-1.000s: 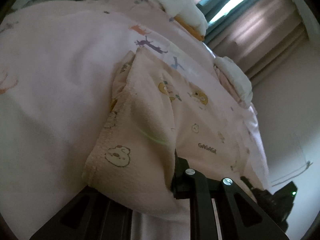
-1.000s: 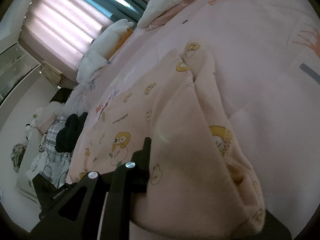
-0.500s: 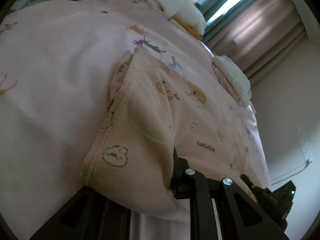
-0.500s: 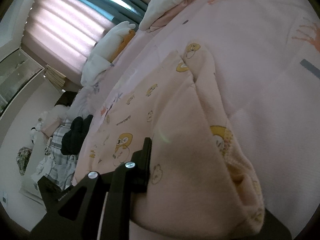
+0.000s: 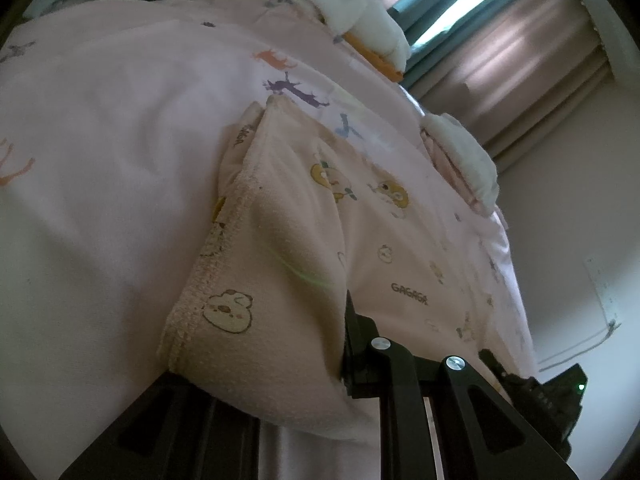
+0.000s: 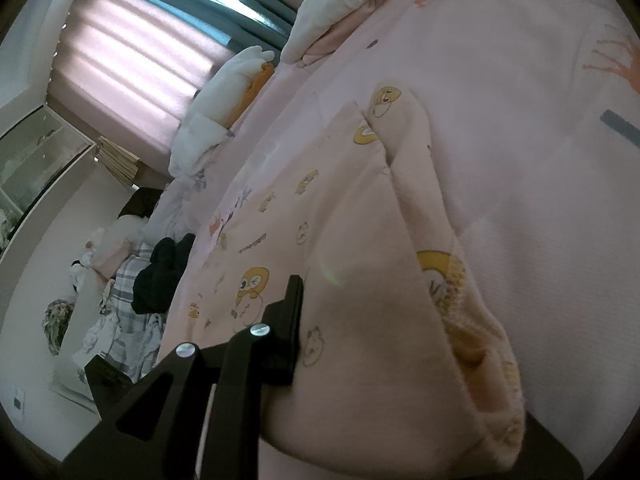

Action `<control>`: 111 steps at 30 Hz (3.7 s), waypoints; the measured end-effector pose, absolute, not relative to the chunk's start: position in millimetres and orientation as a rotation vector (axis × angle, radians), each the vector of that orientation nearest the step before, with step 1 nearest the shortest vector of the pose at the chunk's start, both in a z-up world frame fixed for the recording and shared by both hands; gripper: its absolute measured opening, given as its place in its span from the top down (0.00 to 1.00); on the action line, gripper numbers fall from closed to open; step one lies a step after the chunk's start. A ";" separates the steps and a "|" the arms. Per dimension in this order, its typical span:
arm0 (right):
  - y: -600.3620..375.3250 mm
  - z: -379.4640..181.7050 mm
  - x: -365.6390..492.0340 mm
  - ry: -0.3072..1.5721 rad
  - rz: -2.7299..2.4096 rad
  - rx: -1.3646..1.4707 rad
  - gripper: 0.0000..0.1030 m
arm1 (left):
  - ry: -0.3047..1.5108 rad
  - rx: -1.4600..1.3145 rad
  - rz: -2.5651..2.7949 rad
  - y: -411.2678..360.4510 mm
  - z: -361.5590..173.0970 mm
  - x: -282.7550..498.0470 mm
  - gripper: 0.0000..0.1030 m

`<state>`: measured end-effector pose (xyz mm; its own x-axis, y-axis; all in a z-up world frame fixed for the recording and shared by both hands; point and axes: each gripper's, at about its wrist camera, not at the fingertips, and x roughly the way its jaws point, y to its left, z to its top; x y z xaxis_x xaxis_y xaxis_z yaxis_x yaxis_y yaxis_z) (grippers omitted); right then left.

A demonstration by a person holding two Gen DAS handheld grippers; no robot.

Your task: Fold small clothes

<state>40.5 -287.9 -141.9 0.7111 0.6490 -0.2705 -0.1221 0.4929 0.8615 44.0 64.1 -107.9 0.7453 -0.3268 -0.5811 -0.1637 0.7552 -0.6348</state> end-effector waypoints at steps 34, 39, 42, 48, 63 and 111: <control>-293.7 -144.2 41.4 0.603 0.565 1.036 0.87 | 0.653 -0.617 0.332 143.5 -91.4 12.3 0.40; -293.5 -144.0 41.5 0.603 0.563 1.034 0.87 | 0.650 -0.582 0.218 130.8 -90.3 13.4 0.29; -293.8 -143.4 41.7 0.603 0.563 1.034 0.87 | 0.664 -0.575 0.044 122.8 -90.0 15.7 0.27; -293.9 -143.3 41.6 0.603 0.563 1.034 0.87 | 0.735 -0.625 -0.303 103.8 -92.7 26.4 0.27; -306.9 -152.1 36.6 0.537 0.578 1.183 0.85 | 0.784 -0.652 -0.347 97.1 -98.8 40.4 0.50; -69.0 -25.6 34.5 0.709 0.838 0.646 0.89 | 0.891 -0.776 -0.332 105.8 -113.2 38.2 0.71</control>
<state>34.5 -69.0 -25.6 0.4747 0.8287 -0.2966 -0.4292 0.5122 0.7439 38.2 105.8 -113.2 0.6019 -0.5591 -0.5701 -0.0494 0.6865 -0.7254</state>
